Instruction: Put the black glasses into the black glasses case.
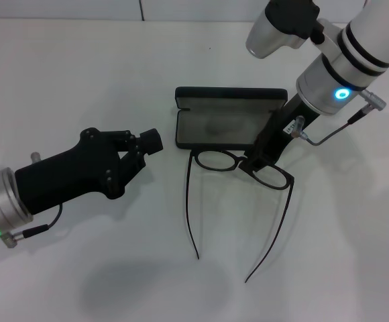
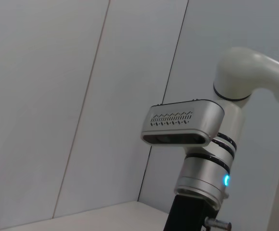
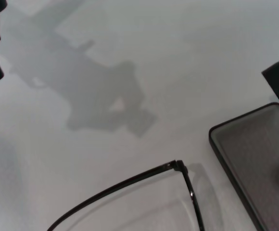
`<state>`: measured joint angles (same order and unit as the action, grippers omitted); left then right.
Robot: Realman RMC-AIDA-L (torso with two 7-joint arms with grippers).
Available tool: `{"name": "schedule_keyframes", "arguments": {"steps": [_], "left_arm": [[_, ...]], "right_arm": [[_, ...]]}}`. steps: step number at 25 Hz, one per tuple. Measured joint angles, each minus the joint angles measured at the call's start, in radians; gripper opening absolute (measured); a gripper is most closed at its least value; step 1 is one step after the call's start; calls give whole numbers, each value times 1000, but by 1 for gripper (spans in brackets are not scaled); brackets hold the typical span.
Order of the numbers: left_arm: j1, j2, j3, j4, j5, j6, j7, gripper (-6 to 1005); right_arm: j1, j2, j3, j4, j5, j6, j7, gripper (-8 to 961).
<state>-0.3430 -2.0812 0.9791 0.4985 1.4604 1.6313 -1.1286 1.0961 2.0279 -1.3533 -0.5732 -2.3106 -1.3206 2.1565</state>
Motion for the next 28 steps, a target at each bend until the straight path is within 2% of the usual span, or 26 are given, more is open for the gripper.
{"name": "schedule_keyframes", "arguments": {"steps": [6,11,17,20,24,28], "left_arm": [[-1,-2,0,0,5,-13,0,31],[-1,-4,0,0,20,-18,1,31],[-2,-4,-2,-22,23,-18,15,30],[1,-3,-2,-23,22,-14,15,30],[8,-3,-6,-23,3,9,13,29],[10,-4,-7,-23,-67,73,9,29]], "right_arm": [[-23,0,-55,-31,49,6,-16,259],[-36,0,-99,-57,76,26,-17,120],[-68,0,-109,-106,85,28,-24,74],[-146,0,-115,-233,103,20,-19,55],[-304,-4,-100,-474,175,-27,-16,41],[-473,-8,-38,-649,289,-73,-51,40]]}}
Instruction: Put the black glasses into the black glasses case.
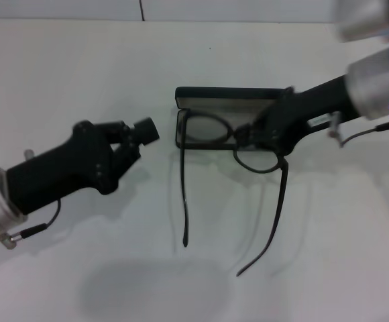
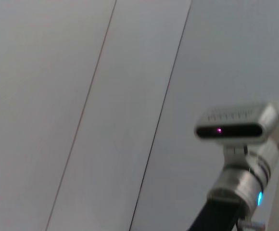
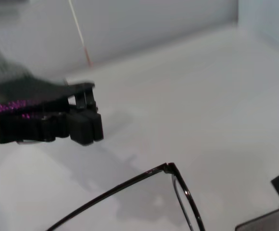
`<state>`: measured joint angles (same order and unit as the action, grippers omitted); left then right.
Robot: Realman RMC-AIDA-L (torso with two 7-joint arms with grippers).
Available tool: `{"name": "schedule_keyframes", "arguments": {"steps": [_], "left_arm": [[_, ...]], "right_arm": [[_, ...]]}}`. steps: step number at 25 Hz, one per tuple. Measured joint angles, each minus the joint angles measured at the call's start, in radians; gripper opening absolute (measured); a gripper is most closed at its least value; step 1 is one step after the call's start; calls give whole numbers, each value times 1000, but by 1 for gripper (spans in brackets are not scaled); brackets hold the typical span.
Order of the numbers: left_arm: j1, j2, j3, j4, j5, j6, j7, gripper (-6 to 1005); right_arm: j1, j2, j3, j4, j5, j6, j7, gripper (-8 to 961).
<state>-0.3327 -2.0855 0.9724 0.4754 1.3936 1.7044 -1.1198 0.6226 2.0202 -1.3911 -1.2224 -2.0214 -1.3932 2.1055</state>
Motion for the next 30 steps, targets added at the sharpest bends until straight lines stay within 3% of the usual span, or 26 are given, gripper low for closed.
{"name": "schedule_keyframes", "arguments": {"steps": [5,11,20,30], "left_arm": [[-1,0,1,-1,-89,134,4,28],[-50,-6,23,-2,-140,267,-5,27],[-155,-7,248,-31,-297,322,8,23],[-217,-10,273,-108,-296,261,12,21]], "right_arm": [[-146,5,138,-49,203,-97,-129,39],[-234,-1,233,30,420,-166,-287,37],[-217,-2,247,200,527,-188,-428,39],[-137,0,247,311,542,-204,-490,41]]}}
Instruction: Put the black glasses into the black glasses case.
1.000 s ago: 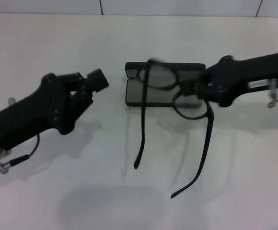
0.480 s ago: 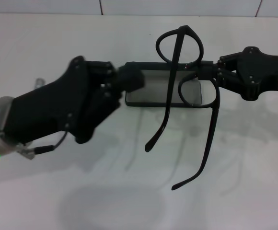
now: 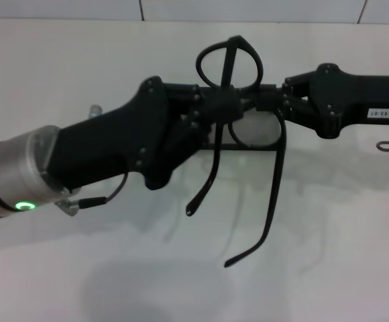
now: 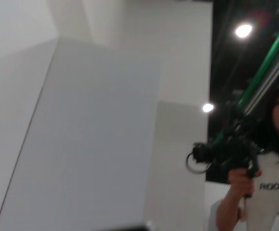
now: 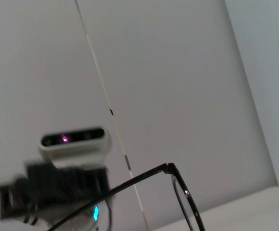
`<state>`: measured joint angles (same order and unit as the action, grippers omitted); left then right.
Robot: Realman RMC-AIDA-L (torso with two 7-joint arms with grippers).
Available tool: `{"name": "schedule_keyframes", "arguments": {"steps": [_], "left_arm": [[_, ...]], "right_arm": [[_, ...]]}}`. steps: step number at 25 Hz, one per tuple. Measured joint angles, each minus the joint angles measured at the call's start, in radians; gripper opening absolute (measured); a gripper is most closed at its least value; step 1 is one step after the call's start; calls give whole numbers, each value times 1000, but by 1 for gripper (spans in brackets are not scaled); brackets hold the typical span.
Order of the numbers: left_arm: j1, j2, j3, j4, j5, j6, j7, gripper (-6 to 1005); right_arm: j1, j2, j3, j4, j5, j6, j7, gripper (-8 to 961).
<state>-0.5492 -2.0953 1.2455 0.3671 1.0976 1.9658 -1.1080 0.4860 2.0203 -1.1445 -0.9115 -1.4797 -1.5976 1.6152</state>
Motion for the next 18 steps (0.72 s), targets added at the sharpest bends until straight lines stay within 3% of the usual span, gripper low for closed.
{"name": "schedule_keyframes", "arguments": {"steps": [7,18], "left_arm": [[-4,-6,60,-18,-1,-77,36,17],[-2,-10,60,-75,-73,-127,95,18]], "right_arm": [[31,1,-7,7,31,-3,-15,43],[49,3,-10,42,38,-32,-19,45]]}}
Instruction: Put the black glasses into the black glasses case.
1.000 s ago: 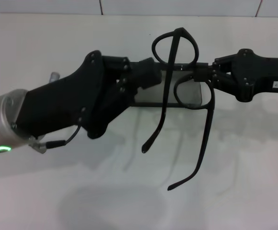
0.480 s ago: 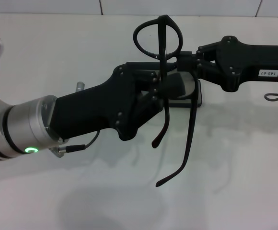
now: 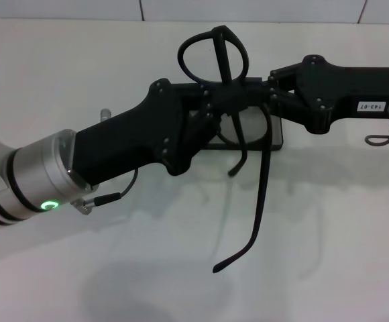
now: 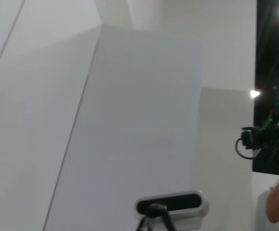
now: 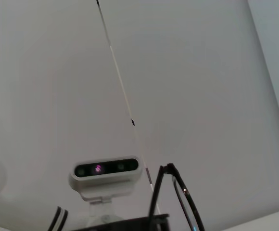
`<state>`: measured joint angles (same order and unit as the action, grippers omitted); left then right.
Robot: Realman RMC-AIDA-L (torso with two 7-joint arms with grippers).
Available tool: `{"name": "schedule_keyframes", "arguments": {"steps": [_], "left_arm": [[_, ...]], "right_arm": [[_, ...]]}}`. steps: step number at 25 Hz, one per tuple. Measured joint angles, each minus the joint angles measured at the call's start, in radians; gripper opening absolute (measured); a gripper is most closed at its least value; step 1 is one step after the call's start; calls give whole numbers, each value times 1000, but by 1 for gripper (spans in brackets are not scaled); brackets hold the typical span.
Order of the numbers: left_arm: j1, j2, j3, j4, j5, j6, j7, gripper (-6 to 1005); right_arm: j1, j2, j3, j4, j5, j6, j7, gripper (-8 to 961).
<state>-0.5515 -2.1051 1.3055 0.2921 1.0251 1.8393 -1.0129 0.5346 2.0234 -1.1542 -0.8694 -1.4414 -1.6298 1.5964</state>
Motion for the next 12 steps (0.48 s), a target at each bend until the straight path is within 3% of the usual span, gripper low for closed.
{"name": "schedule_keyframes", "arguments": {"steps": [12], "left_arm": [[-10,-1,0,-1,-4,-34,13,18]], "right_arm": [[19,0,-9,40,36,-23,-22,48]]}}
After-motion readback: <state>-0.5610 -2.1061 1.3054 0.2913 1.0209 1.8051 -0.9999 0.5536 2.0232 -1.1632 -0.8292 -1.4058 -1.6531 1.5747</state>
